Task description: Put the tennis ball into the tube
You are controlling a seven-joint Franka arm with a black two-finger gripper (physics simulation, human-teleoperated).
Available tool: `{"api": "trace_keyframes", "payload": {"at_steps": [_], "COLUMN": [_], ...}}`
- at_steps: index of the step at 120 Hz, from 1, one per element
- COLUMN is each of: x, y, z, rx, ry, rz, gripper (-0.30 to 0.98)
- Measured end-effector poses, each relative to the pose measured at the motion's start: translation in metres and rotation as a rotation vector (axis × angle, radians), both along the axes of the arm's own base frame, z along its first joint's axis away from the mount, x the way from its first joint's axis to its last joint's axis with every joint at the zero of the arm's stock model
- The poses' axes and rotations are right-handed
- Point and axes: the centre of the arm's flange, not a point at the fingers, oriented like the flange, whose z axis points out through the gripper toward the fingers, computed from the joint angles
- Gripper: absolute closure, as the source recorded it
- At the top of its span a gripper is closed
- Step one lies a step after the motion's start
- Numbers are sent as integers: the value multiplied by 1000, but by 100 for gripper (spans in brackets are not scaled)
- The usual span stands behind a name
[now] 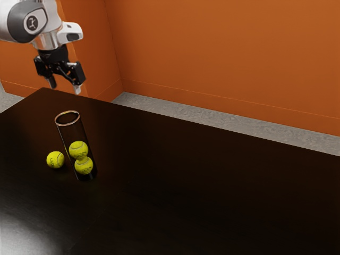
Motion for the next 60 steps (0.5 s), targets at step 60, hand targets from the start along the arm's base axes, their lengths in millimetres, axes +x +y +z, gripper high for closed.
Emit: {"api": "trace_keyframes", "payload": {"at_steps": [60], "x": [-12], "y": [-1], "z": [-36], "rx": [-37], "ry": [67], "rz": [57], "gripper": [0]}}
